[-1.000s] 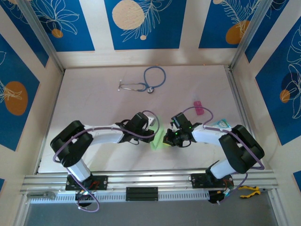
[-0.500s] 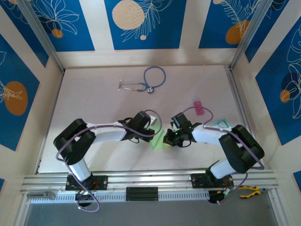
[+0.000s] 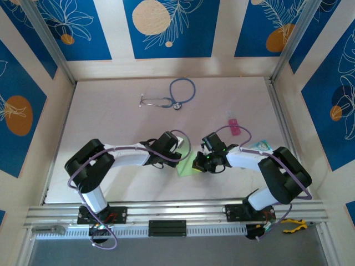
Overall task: Fold a paper plane with a square sheet of paper (pick it up from the middle)
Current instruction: Fold the triangle a second time at the center of the table.
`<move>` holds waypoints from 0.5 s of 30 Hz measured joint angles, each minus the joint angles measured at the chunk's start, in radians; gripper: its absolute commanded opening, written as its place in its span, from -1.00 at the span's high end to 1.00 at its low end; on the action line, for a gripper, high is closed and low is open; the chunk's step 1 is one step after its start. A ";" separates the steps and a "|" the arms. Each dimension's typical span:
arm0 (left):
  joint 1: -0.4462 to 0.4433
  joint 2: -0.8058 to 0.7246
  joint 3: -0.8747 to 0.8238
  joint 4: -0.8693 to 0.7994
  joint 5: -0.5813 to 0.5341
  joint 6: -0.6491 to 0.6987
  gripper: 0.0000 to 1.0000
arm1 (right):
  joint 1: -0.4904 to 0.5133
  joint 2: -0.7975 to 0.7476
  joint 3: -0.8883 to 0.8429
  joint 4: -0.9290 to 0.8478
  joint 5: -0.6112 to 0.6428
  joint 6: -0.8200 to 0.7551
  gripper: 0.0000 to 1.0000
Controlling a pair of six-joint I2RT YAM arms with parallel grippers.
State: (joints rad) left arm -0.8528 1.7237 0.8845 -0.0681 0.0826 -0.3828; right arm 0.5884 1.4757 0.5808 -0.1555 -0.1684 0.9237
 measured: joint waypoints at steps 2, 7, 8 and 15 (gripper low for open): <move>0.000 0.000 0.002 0.000 -0.004 0.000 1.00 | 0.000 0.000 0.000 -0.003 0.000 0.000 0.97; 0.000 0.000 0.005 0.001 -0.007 0.001 1.00 | 0.000 0.001 0.001 -0.003 -0.001 0.000 0.97; 0.000 0.000 0.005 0.001 -0.007 0.001 1.00 | 0.000 0.001 0.001 -0.003 -0.002 0.000 0.97; 0.000 0.000 0.005 0.006 -0.007 0.012 1.00 | 0.000 0.002 0.001 -0.003 -0.005 0.000 0.97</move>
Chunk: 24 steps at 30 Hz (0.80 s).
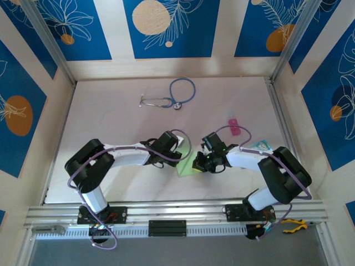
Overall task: Fold a paper plane with a square sheet of paper (pick it up from the middle)
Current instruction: Fold the triangle a second time at the center of the table.
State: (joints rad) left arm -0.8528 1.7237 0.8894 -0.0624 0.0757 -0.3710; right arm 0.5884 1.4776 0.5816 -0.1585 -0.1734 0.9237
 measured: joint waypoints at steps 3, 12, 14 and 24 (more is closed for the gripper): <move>0.000 0.000 0.000 0.002 0.000 0.008 1.00 | -0.002 0.002 0.000 0.000 -0.004 0.000 0.97; 0.000 0.001 0.000 0.006 -0.003 0.014 1.00 | -0.004 0.005 0.002 0.000 -0.010 0.000 0.97; 0.000 0.004 0.000 0.006 -0.003 0.014 1.00 | -0.004 0.005 0.002 0.000 -0.010 0.000 0.97; 0.000 0.026 0.000 0.019 -0.003 0.014 1.00 | -0.004 0.006 0.003 -0.003 -0.010 0.000 0.97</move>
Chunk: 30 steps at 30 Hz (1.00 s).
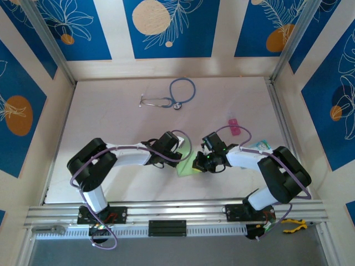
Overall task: Fold a paper plane with a square sheet of paper (pick it up from the middle)
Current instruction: Fold the triangle a second time at the center of the table.
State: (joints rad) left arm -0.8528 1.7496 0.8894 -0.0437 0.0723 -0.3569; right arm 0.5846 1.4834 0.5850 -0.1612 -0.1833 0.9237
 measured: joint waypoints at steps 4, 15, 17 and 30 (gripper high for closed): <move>0.000 0.000 0.000 0.002 0.000 0.000 1.00 | 0.000 0.003 0.003 -0.005 0.000 0.000 0.97; 0.000 0.002 0.000 0.004 0.001 0.000 1.00 | -0.021 -0.042 -0.013 0.005 -0.023 0.007 0.92; 0.000 0.002 0.000 0.006 0.001 0.000 1.00 | -0.034 -0.080 -0.030 0.040 -0.045 0.025 0.94; 0.000 0.008 0.000 0.020 0.002 0.000 1.00 | -0.034 0.026 -0.042 0.318 -0.164 0.152 1.00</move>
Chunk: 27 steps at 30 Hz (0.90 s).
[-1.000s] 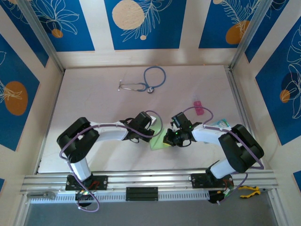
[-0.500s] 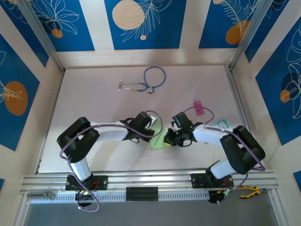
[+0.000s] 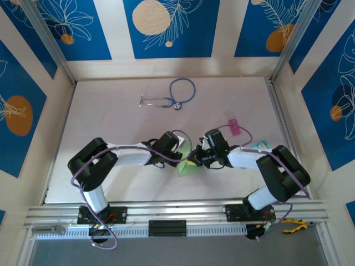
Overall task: Fold a paper plane with a square sheet of paper (pick it up from the middle)
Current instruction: Fold the triangle a second time at the center of the table.
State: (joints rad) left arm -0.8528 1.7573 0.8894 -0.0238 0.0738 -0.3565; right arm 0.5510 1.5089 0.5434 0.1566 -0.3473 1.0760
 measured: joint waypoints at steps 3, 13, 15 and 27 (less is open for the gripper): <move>0.000 0.001 0.000 0.003 0.000 0.000 1.00 | 0.006 0.030 0.003 0.027 -0.010 0.015 1.00; 0.000 0.004 0.000 0.009 0.003 0.001 1.00 | 0.008 0.097 0.031 0.085 -0.030 0.034 1.00; 0.000 0.006 0.003 0.009 0.003 0.002 1.00 | 0.008 0.113 0.032 0.092 -0.031 0.034 1.00; 0.000 0.012 0.010 0.008 0.003 0.026 1.00 | -0.010 0.145 -0.018 0.177 -0.039 0.048 0.99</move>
State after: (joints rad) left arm -0.8528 1.7695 0.8993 -0.0158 0.0772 -0.3309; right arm 0.5411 1.6535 0.5251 0.3336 -0.3859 1.1244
